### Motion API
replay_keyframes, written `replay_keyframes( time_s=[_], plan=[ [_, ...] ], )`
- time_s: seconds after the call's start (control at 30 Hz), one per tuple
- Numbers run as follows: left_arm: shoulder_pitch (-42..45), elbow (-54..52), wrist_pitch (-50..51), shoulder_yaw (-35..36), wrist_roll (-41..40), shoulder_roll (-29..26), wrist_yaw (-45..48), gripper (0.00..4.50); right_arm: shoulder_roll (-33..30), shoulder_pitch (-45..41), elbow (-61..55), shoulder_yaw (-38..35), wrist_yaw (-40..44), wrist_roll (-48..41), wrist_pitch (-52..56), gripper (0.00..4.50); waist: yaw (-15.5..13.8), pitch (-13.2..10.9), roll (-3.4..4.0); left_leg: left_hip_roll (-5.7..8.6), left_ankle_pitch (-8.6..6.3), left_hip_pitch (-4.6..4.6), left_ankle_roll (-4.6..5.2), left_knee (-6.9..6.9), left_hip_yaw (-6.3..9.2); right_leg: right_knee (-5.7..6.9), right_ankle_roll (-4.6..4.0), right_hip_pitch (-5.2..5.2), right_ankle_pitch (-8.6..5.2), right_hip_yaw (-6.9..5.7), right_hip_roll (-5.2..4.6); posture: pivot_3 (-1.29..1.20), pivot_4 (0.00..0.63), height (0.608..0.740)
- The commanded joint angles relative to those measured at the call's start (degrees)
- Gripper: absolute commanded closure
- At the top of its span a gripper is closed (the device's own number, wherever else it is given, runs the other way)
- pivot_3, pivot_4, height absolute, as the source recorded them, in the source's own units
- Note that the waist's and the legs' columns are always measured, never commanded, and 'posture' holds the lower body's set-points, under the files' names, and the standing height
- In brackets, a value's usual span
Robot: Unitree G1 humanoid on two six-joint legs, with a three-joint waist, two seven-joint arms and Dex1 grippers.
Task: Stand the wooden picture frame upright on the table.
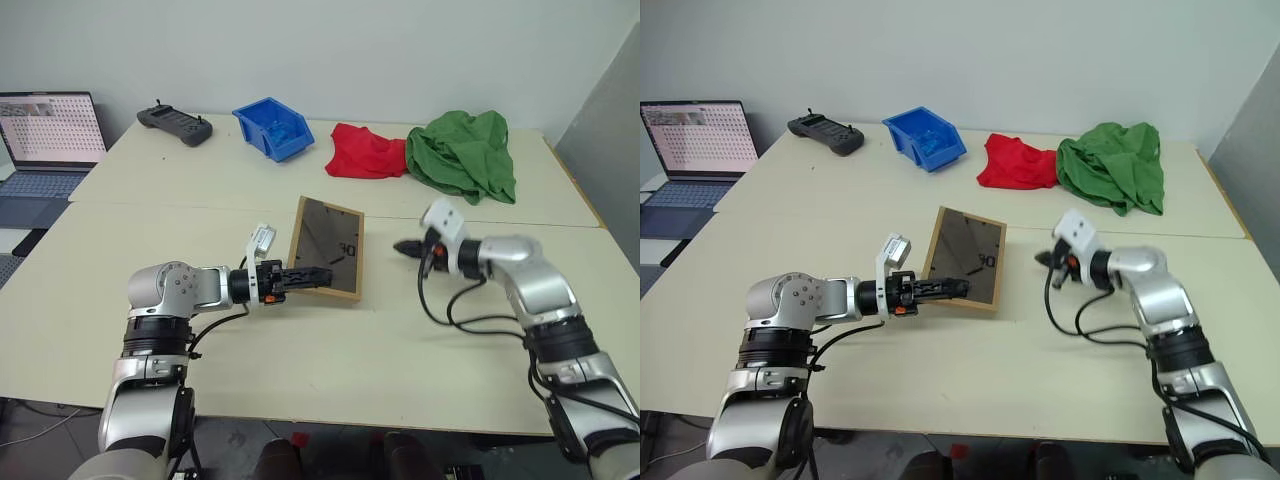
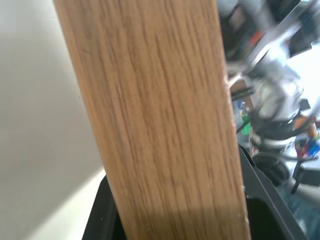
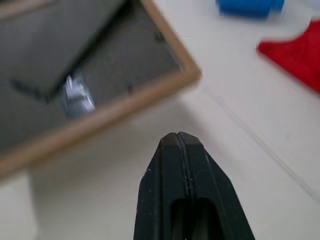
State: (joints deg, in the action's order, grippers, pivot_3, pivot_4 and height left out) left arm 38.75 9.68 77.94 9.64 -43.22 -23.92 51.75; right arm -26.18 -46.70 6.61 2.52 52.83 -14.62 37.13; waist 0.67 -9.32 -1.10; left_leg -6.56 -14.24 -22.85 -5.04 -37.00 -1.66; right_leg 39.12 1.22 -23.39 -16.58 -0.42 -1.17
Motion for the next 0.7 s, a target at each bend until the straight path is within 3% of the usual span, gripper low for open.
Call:
replay_keyframes(
  time_s=[0.03, 0.4, 0.7],
  plan=[
    [3.01, -8.66, -2.45, 4.73, -4.63, 1.71, -3.13, 3.19, 2.67, -7.54, -3.32, -4.21, 0.44, -9.72, 9.66, 3.58, -0.08, 0.0, 0.0, 0.0, 0.0, 0.0, 0.0, 0.0, 0.0, -0.01, 0.0, 0.0, 0.0, 0.01, 0.0, 0.0, 0.15, 0.74],
    [1.37, -18.28, -1.87, 5.8, -9.27, 0.47, -7.14, 3.19, 7.1, -14.74, 1.17, 0.83, 3.62, -13.14, 9.79, 1.17, -0.21, 0.0, 0.01, 0.02, -0.12, -0.08, 0.21, 0.02, -0.01, -0.07, 0.0, -0.06, 0.0, 0.0, -0.02, 0.0, 0.15, 0.74],
    [-0.91, -17.17, -0.22, 9.17, -12.91, -1.89, -9.26, 3.19, 1.66, -9.83, -8.64, -2.19, 7.66, -21.89, 18.46, 1.05, -0.49, 0.0, 0.0, 0.02, -0.12, -0.1, 0.21, 0.03, -0.01, -0.07, 0.0, -0.08, 0.0, -0.01, -0.02, 0.0, 0.15, 0.74]
  ],
)
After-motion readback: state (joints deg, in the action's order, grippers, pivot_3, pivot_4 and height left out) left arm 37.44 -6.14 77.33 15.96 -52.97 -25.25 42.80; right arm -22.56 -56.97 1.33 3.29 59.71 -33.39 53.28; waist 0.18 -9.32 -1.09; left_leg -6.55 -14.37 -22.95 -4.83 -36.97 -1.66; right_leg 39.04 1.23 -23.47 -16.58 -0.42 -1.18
